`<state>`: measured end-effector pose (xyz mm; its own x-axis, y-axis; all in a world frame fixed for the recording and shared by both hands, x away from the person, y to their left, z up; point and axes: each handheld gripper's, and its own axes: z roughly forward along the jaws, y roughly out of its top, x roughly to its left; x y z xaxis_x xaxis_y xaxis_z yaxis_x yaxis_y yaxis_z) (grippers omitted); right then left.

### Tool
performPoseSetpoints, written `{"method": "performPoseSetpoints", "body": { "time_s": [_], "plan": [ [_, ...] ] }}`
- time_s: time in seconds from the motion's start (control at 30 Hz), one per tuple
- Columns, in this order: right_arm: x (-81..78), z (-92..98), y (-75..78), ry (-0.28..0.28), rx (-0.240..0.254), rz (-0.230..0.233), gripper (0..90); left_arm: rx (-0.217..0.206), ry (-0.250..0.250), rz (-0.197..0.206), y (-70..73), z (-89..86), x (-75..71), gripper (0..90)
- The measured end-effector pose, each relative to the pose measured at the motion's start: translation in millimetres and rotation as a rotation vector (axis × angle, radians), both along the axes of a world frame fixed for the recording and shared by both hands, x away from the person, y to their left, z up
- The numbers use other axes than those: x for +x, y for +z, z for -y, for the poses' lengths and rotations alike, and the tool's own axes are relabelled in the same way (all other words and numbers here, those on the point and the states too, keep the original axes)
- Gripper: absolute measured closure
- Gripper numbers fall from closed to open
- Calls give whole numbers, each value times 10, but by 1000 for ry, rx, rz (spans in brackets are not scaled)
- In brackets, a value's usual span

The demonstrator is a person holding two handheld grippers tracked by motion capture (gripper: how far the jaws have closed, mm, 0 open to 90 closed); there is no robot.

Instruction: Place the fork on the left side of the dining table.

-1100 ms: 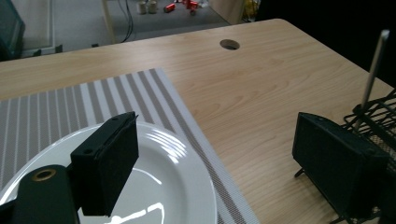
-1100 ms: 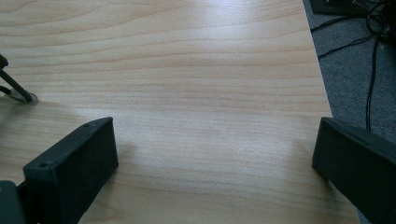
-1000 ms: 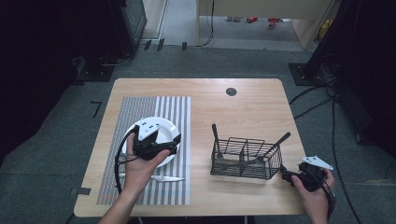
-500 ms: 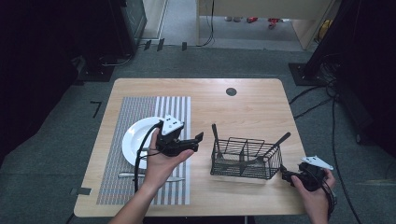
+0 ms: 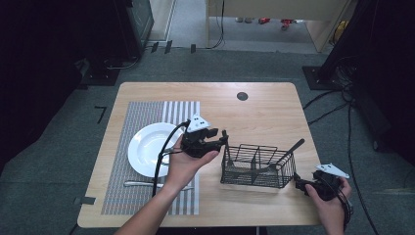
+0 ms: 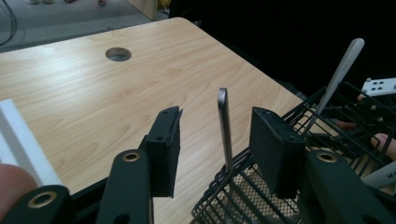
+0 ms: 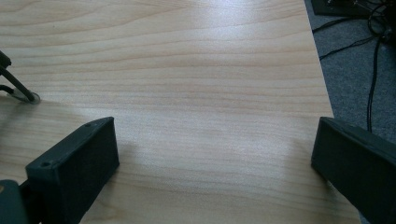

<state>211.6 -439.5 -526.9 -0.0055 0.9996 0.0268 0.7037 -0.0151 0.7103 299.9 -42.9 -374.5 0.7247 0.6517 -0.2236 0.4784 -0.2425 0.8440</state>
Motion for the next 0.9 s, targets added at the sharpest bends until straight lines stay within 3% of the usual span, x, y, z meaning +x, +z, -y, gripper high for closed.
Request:
{"method": "performPoseSetpoints", "body": {
  "time_s": [0.03, 0.13, 0.23, 0.4, 0.7, 0.83, 0.9],
  "plan": [
    [0, 0, 0, 0, 0, 0, 5, 3, -7, -1, -1, 21, 11, 559],
    [-1, 0, 0, 2, 0, 0, 7, 18, -28, 7, -8, 87, 34, 673],
    [-2, 0, 1, 2, 0, -1, 8, 1, -42, -2, -7, 86, 49, 781],
    [-2, -1, 1, 3, 0, 0, 8, -78, -118, -48, 0, 43, 95, 874],
    [0, 1, 0, 6, -1, 1, 8, -88, -151, 17, 148, 44, 0, 888],
    [0, 1, 0, 6, -1, 1, 8, -140, -128, 46, 251, -34, -39, 888],
    [0, 1, 0, 6, -1, 1, 8, -163, -96, 79, 323, -107, -58, 888]
  ]
}}
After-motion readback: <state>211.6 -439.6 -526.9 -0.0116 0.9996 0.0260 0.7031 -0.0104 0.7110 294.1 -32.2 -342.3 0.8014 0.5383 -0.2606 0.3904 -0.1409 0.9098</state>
